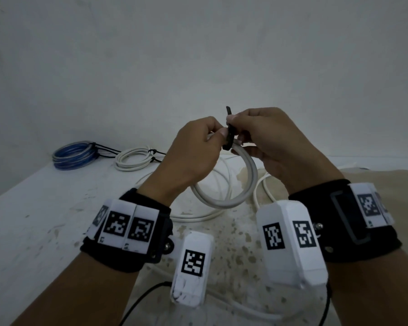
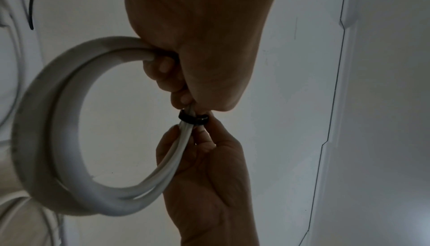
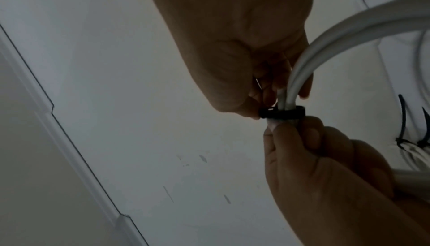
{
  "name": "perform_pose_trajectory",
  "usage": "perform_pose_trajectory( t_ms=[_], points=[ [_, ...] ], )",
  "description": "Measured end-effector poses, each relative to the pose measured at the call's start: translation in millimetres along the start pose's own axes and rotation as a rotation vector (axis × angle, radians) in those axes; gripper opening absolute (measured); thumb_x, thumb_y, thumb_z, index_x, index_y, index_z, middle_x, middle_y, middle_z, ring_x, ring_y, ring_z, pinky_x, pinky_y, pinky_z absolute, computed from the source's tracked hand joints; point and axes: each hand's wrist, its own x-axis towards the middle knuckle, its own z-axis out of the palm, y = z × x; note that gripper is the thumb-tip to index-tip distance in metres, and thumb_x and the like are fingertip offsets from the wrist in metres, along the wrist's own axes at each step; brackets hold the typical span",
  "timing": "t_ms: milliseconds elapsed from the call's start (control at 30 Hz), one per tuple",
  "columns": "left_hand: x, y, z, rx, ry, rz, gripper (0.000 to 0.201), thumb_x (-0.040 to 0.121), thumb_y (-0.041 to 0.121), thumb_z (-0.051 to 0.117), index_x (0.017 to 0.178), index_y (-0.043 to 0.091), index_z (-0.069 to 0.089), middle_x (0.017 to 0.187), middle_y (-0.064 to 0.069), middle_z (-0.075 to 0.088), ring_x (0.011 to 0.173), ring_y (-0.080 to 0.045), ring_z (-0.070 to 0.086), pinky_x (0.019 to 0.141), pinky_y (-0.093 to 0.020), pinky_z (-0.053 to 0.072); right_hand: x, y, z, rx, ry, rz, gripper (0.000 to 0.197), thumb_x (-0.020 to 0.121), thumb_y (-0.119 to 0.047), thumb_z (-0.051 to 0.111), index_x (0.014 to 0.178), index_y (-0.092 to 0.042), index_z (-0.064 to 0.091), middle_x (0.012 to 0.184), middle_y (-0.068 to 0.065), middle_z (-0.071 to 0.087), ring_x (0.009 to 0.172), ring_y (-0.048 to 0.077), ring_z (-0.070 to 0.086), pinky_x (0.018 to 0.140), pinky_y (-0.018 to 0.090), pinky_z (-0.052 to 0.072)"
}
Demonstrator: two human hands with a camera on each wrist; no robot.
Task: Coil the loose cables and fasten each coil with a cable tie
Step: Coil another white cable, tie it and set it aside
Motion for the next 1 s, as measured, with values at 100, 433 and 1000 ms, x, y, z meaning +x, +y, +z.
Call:
perform_pose_trajectory(
  t_ms=[100,433,1000],
  points=[
    [0,0,1,-0.023,-0.022,-0.007,0.026,0.101,0.024,0.050,0.078,0.026,0.060,0.071,0.011,0.060,0.069,-0.009,0.056,0.060,-0.024,0.037,0,0,-3,0.018,-0.015,0.000,0.015,0.091,-0.013,0.066,0.077,-0.006,0.066,0.069,0.004,0.063,0.068,0.018,0.059,0.077,0.039,0.058],
    [-3,8,6,-0.111,-0.031,-0.008,0.027,0.101,0.023,0.047,0.078,0.021,0.059,0.071,0.001,0.060,0.062,-0.005,0.049,0.058,-0.019,0.037,6,-7,-6,-0.357,0.238,-0.223,0.016,0.097,-0.020,0.057,0.087,-0.007,0.059,0.081,0.010,0.068,0.068,0.018,0.068,0.073,0.046,0.060],
    [-14,8,15,0.004,-0.034,0.206,0.010,0.101,0.023,0.048,0.111,0.022,0.052,0.066,0.000,0.064,0.052,-0.010,0.050,0.056,-0.028,0.039,-1,5,-11,0.049,0.036,0.235,0.013,0.096,-0.004,0.056,0.098,0.007,0.061,0.085,0.022,0.064,0.057,0.021,0.066,0.051,0.029,0.056]
  ],
)
